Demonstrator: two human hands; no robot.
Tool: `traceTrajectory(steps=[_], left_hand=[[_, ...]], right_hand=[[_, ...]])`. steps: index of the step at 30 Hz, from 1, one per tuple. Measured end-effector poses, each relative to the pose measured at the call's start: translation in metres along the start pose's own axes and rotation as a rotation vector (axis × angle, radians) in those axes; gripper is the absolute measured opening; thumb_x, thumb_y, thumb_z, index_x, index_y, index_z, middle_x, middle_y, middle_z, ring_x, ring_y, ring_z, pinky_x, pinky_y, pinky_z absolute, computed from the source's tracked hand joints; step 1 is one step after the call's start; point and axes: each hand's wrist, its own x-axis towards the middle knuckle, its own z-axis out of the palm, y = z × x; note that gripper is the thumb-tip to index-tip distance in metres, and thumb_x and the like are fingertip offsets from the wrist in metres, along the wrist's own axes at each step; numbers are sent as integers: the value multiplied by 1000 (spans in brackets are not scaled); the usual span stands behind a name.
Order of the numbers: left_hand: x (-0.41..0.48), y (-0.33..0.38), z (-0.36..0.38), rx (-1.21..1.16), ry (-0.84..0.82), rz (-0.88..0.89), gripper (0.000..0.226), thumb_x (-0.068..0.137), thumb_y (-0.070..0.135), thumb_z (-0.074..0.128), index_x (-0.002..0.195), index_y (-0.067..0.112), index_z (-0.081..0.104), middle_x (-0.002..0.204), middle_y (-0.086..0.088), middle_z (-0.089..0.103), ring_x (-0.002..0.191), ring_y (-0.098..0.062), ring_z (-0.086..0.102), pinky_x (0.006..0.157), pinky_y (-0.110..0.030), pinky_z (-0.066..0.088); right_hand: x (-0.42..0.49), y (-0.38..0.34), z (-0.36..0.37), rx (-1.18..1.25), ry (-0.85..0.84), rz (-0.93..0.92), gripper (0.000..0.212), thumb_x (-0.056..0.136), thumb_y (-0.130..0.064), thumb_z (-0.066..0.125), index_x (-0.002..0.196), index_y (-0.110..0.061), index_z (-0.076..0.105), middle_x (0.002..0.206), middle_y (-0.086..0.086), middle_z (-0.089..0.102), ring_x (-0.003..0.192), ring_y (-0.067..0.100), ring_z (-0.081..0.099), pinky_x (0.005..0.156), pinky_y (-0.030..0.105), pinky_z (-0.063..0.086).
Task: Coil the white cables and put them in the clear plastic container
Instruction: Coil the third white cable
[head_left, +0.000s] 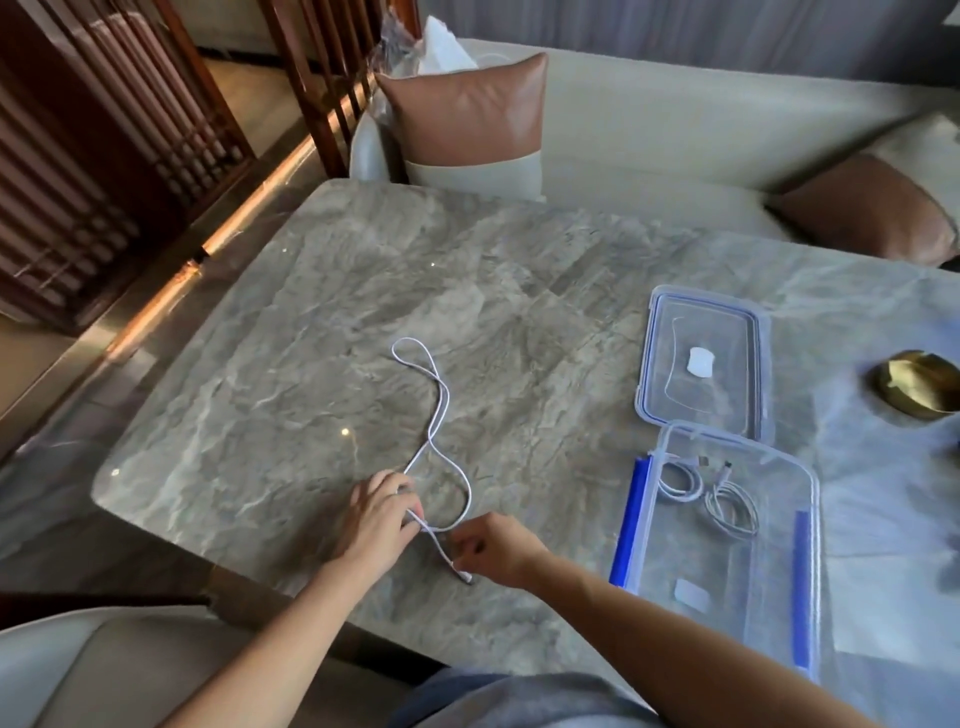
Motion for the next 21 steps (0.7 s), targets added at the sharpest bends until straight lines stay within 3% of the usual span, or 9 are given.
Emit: traceTrajectory(steps=[3, 5, 8, 12, 15, 18, 21], left_hand=[[3, 5, -3, -6, 14, 31, 9, 67, 27, 75, 72, 27, 67, 93, 11, 66, 103, -12, 52, 84, -25, 26], [5, 11, -6, -7, 30, 48, 7, 68, 27, 73, 72, 26, 68, 85, 12, 67, 99, -15, 56, 85, -27, 27], [10, 23, -14, -20, 55, 82, 3, 71, 28, 70, 73, 26, 67, 79, 11, 67, 93, -14, 57, 84, -28, 31], [18, 33, -29, -105, 82, 135, 3, 74, 26, 69, 76, 24, 68, 78, 10, 69, 81, -15, 61, 79, -29, 40], [23, 37, -36, -315, 96, 95, 2, 78, 24, 69, 77, 24, 68, 79, 12, 70, 76, -7, 63, 74, -27, 46], [30, 42, -35, -608, 61, -21, 6, 83, 19, 65, 79, 20, 69, 80, 10, 72, 79, 0, 63, 77, -20, 45], [35, 50, -32, -690, 45, -59, 6, 85, 17, 64, 83, 17, 70, 83, 7, 72, 83, -3, 64, 78, -15, 43]], right_hand=[[1, 4, 2, 62, 18, 4, 10, 77, -19, 61, 82, -23, 69, 66, -4, 57, 69, 14, 53, 71, 29, 49], [2, 4, 3, 88, 21, 1, 5, 78, -23, 64, 79, -21, 68, 67, -2, 59, 69, 15, 57, 72, 31, 51], [2, 4, -1, 123, 95, -20, 9, 79, -18, 63, 77, -14, 70, 75, 10, 69, 70, 19, 62, 70, 30, 50], [-4, 6, -20, 271, 151, -48, 13, 81, -7, 60, 70, -11, 66, 62, 11, 64, 57, 16, 59, 66, 31, 54], [-12, 8, -45, 514, 130, -42, 17, 87, -6, 61, 72, -14, 61, 61, 4, 61, 54, 12, 61, 60, 23, 55], [-21, 5, -68, 829, 94, -86, 13, 89, -8, 60, 78, -14, 62, 64, 0, 63, 58, 7, 63, 63, 23, 57], [-26, 0, -85, 1110, 125, -130, 9, 89, -8, 60, 83, -14, 64, 64, -3, 66, 60, 7, 65, 64, 22, 57]])
